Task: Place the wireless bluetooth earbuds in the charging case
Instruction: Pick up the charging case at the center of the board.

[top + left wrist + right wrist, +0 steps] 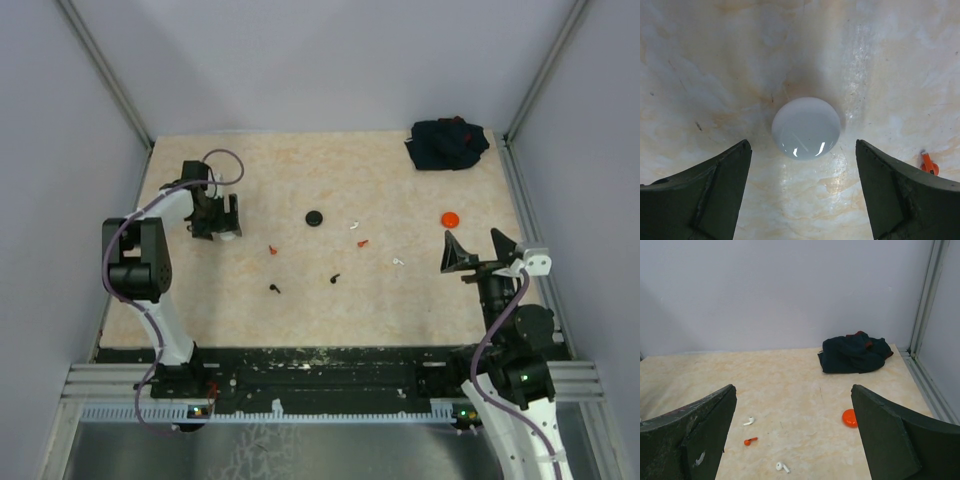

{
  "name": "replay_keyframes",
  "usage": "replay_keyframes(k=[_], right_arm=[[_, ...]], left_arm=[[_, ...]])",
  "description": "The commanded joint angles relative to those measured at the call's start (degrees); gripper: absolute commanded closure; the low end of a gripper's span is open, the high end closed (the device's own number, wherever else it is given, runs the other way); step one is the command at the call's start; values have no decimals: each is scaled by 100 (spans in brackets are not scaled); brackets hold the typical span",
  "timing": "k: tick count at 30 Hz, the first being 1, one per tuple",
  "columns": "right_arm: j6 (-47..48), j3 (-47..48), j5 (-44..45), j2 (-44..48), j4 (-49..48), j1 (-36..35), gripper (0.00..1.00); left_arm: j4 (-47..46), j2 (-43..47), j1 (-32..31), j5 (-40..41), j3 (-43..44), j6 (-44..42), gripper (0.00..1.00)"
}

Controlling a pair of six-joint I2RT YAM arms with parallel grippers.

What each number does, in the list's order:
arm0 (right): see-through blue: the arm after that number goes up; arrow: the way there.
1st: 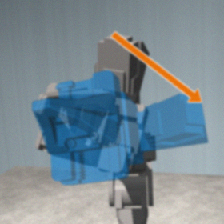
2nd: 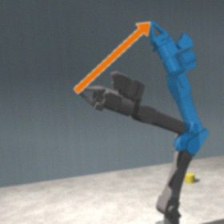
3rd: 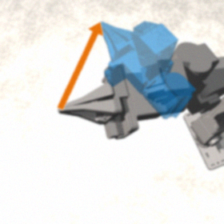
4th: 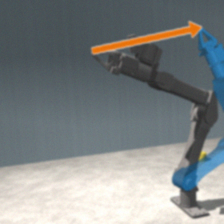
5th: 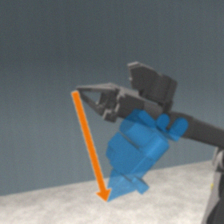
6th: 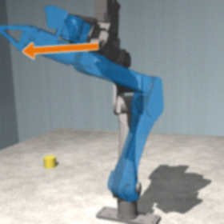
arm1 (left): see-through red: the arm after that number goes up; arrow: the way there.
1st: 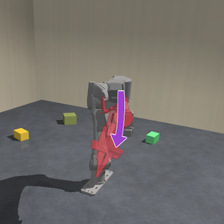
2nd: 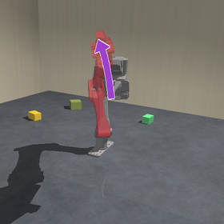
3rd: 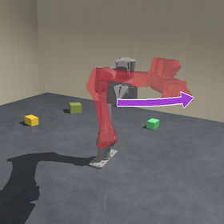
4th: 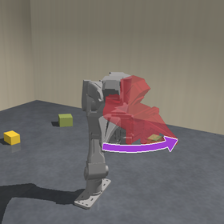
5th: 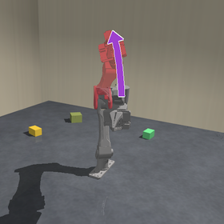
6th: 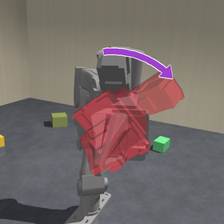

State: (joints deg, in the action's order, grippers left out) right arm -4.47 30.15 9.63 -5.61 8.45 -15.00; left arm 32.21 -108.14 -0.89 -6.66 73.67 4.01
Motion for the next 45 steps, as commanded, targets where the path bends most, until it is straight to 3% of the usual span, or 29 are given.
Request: replay_keyframes(k=[1, 14, 24, 39, 45], right_arm=[[76, 9, 83, 95, -255, -55, 3], [70, 4, 94, 126, -245, -55, 3], [45, 10, 54, 200, -234, -94, 3], [-166, 313, -334, -189, -39, -185, 2], [-349, 606, -1064, -701, 76, -180, 2]], left_arm=[[117, -181, -10, -130, 318, -164, 12], [288, -474, -235, 253, 395, -276, 27], [326, -303, -585, 731, 288, -443, 47], [-238, 1050, -2212, 928, 136, -1428, 48], [-716, 1593, -2662, 226, -78, -2110, 48]])
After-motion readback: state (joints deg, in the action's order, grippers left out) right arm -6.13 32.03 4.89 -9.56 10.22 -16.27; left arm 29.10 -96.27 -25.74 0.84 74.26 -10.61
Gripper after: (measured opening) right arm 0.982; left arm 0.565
